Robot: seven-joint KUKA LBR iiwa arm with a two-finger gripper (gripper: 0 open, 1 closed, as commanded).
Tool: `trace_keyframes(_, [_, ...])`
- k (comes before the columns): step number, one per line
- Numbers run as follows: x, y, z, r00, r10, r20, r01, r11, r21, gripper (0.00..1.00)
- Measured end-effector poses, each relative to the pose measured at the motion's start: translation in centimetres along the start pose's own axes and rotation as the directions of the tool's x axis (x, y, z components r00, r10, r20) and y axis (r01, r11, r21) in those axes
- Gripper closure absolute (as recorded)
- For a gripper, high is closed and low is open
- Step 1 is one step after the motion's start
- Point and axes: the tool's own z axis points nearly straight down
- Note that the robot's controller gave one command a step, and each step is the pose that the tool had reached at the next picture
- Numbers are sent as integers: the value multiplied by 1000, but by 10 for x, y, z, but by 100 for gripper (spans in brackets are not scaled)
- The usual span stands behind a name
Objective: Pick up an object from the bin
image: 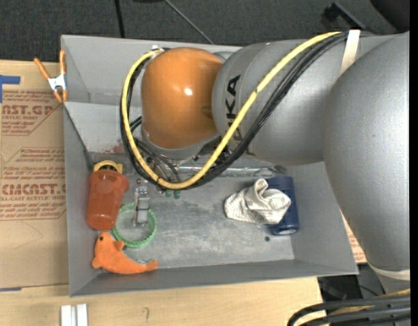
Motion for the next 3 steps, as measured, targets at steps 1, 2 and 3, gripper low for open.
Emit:
trace_keyframes(1, [-2, -1, -5, 1000, 2, 7, -2, 1000, -2, 0])
trace_keyframes(2, [4, -8, 35, 998, -65, 13, 65, 998, -2, 0])
trace_keyframes(3, [31, -23, 111, 1000, 13, 13, -13, 1000, -4, 0])
